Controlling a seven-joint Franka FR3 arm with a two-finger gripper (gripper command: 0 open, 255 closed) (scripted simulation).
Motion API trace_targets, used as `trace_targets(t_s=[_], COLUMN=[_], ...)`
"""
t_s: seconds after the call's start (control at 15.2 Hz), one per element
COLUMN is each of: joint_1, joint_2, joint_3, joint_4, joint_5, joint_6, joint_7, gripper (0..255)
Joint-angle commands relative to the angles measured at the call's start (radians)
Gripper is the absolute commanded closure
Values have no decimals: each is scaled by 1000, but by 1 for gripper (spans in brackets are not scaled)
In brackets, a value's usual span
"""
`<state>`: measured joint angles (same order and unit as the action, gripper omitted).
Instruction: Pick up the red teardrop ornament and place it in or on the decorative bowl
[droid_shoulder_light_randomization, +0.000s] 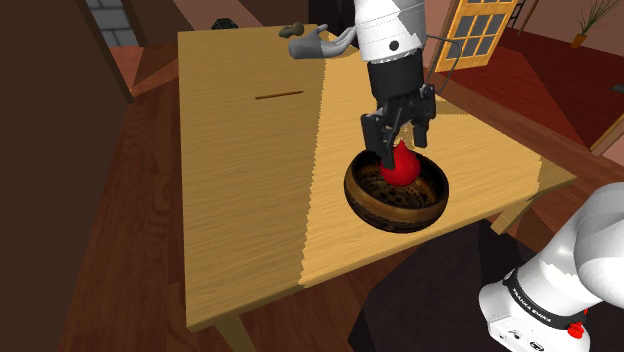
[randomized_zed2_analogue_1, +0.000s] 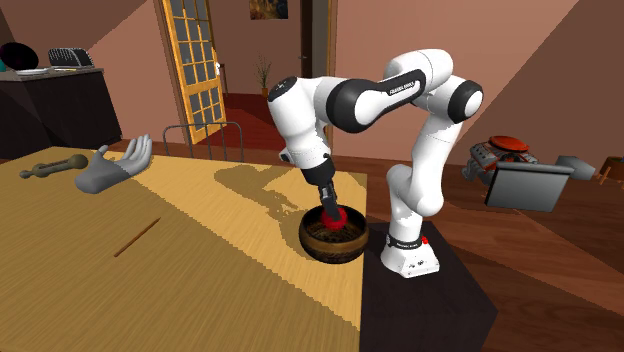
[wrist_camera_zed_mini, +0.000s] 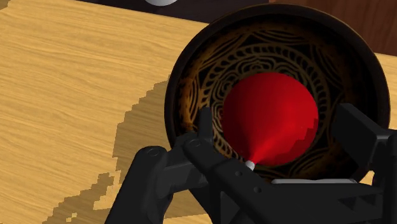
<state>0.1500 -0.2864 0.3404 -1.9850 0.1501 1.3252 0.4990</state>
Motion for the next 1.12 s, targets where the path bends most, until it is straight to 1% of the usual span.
trace_targets(t_s=[0.0,0.26,0.53,1.06], joint_1=[0,0,-6,-6], joint_2=[0,0,80,80], joint_3=[0,0,3,3], joint_4=[0,0,194,194], joint_5=[0,0,-19,-19], joint_6=[0,0,-117,-116], joint_7=[0,0,22,22], gripper=[0,0,0,0])
